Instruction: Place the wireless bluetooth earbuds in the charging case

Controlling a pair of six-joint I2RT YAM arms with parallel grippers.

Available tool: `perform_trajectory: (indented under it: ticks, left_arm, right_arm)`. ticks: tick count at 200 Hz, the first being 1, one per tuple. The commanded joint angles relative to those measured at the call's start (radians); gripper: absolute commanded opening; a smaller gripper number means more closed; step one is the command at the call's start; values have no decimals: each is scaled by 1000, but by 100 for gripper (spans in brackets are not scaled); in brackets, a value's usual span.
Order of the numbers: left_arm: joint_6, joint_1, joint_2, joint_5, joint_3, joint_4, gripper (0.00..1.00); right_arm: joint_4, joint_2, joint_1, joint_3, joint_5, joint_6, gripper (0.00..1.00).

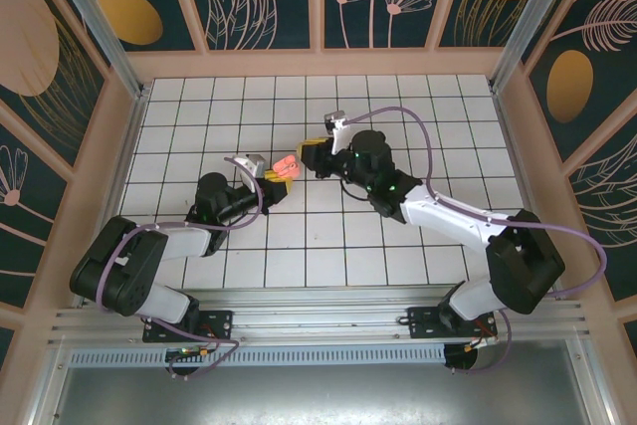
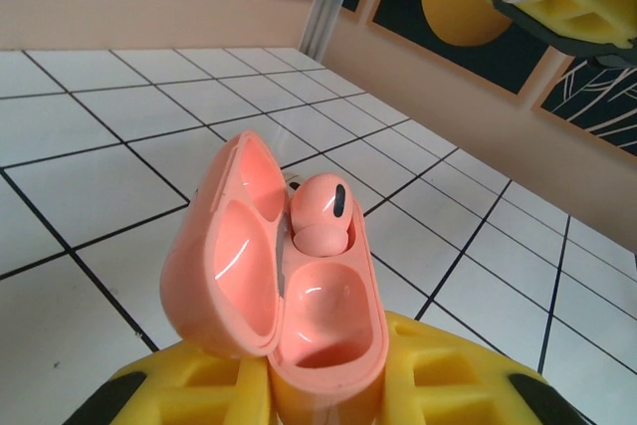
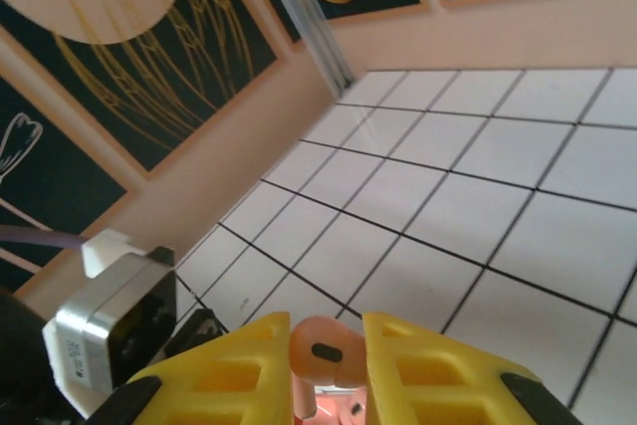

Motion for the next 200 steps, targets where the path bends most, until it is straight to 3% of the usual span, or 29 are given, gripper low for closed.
perform_trajectory:
  ticks: [1,63,200]
  left_arm:
    - [64,5,-30,39,-12,61,22]
    - [203,-3,-107,49,9,-79,22]
    - [190,-6,-191,37,22,-86,23]
  right_arm:
    - [128,-21,42,-26,-9,-78,21]
    - [177,10,97,-40,48,-171,21]
    - [234,72,144,-76,121,-205,20]
